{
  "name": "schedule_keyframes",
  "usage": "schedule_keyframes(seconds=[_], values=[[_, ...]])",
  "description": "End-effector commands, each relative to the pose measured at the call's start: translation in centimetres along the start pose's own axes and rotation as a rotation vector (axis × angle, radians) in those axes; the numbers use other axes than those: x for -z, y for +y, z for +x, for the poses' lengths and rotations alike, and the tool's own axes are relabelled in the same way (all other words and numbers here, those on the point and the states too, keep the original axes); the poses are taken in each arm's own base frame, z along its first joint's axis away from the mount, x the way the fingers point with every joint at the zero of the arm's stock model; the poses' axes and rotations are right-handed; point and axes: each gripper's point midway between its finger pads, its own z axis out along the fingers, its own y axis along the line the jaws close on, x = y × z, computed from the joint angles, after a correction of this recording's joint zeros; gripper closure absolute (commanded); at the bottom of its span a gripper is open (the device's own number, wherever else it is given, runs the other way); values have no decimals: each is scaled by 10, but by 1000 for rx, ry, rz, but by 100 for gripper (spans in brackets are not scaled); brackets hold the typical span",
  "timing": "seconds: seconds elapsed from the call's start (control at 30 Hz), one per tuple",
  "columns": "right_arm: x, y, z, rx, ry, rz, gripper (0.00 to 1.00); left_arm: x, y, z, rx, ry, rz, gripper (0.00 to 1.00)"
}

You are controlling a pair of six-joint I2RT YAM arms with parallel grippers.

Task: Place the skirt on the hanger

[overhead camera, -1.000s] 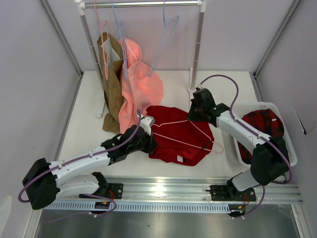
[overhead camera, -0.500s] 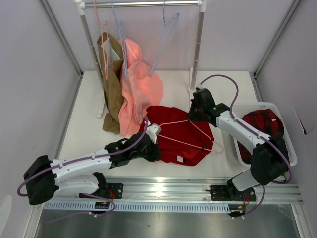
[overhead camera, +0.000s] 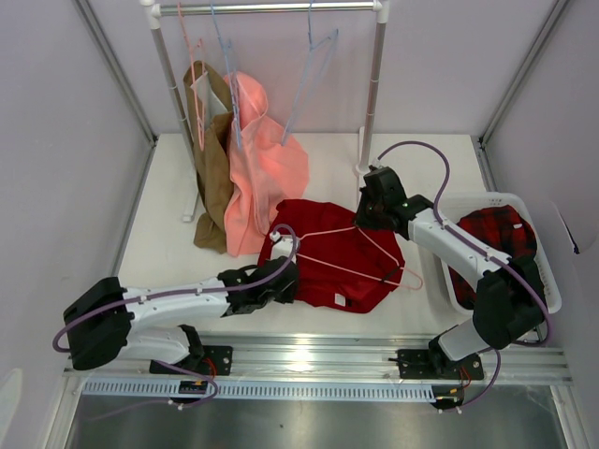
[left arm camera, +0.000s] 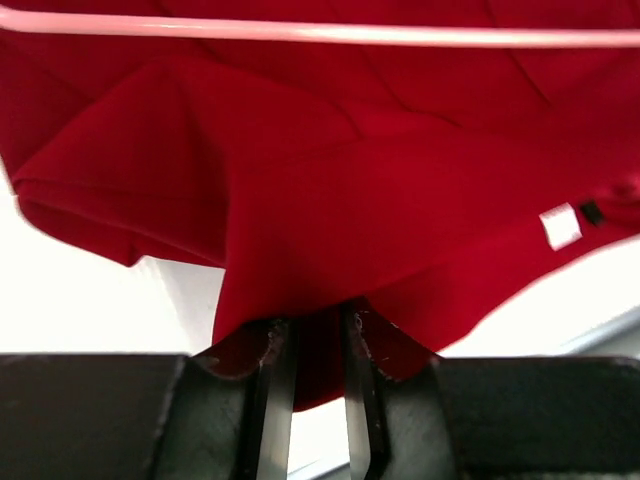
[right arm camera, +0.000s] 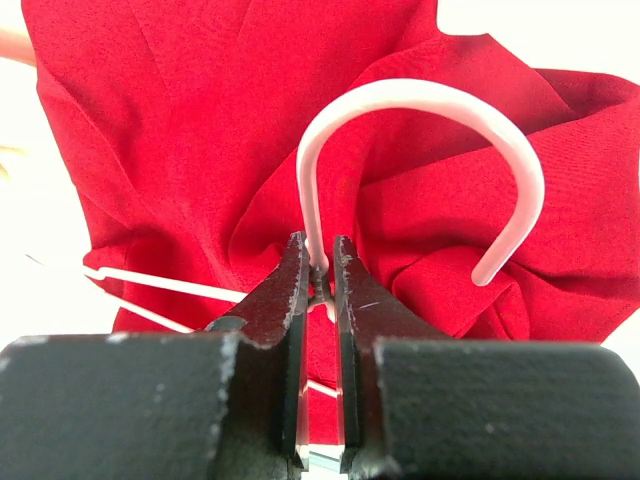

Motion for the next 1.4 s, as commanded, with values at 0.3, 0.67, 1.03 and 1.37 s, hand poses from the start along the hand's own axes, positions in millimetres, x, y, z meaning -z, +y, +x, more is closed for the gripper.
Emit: schedule_keyframes(seconds=[0.3, 0.67, 1.03, 1.37], values=[[6, 8, -18, 17, -48, -11, 100, -14, 2, -41, 96, -150, -81, 66], [6, 7, -18, 19, -48, -10, 100, -25, 2, -40, 98, -155, -100, 67], [6, 4, -18, 19, -48, -4, 100, -40, -7, -38, 78, -138, -87, 76], [5, 1, -17, 18, -44, 2, 100, -41, -1, -36, 70, -135, -116, 82]])
